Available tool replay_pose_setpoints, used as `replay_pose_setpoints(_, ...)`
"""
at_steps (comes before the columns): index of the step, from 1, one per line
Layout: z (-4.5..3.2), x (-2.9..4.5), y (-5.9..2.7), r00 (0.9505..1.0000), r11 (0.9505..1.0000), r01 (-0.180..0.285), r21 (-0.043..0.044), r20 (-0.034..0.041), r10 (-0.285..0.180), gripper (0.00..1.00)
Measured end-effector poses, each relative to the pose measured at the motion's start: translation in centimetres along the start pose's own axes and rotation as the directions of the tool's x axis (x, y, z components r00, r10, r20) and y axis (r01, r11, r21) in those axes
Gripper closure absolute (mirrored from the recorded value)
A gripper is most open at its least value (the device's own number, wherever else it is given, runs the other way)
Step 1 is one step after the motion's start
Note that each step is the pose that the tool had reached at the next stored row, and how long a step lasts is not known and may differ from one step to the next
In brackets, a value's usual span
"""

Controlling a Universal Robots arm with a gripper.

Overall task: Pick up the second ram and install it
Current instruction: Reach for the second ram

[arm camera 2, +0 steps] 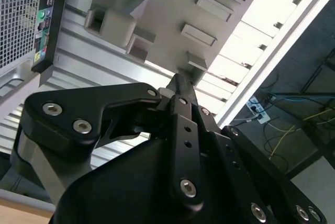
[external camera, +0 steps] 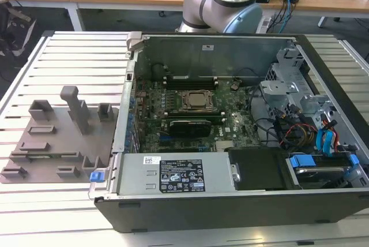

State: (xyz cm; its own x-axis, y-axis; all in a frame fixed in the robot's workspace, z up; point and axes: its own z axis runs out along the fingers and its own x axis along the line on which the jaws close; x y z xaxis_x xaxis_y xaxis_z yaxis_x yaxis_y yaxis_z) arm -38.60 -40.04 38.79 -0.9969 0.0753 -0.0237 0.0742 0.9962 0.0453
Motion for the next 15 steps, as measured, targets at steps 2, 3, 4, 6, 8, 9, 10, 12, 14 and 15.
replay_pose_setpoints(2,0.00,0.26,-0.02,1.0000,1.0000,0.000,0.0001,-0.0001,0.000,0.90)
replay_pose_setpoints(3,0.00,0.28,-0.02,1.0000,1.0000,0.000,0.0001,-0.0001,0.000,0.90)
replay_pose_setpoints(4,0.00,0.30,-0.02,1.0000,1.0000,0.000,0.0000,0.0000,0.000,0.90)
replay_pose_setpoints(6,0.02,-0.03,0.00,1.0000,1.0000,0.000,0.0000,-0.0001,0.000,0.90)
replay_pose_setpoints(8,0.06,-1.18,0.09,1.0000,1.0000,0.000,0.0002,-0.0010,0.000,0.90)
replay_pose_setpoints(9,0.09,-1.88,0.14,1.0000,1.0000,0.000,0.0002,-0.0016,0.000,0.90)
replay_pose_setpoints(10,0.12,-2.85,0.21,1.0000,1.0000,0.000,0.0003,-0.0029,0.000,0.90)
replay_pose_setpoints(12,0.17,-4.31,0.32,1.0000,1.0000,0.000,0.0004,-0.0046,0.000,0.90)
replay_pose_setpoints(14,0.18,-4.56,0.34,1.0000,1.0000,0.000,0.0004,-0.0047,0.000,0.90)
replay_pose_setpoints(15,0.18,-4.56,0.34,1.0000,1.0000,0.000,0.0004,-0.0047,0.000,0.90)
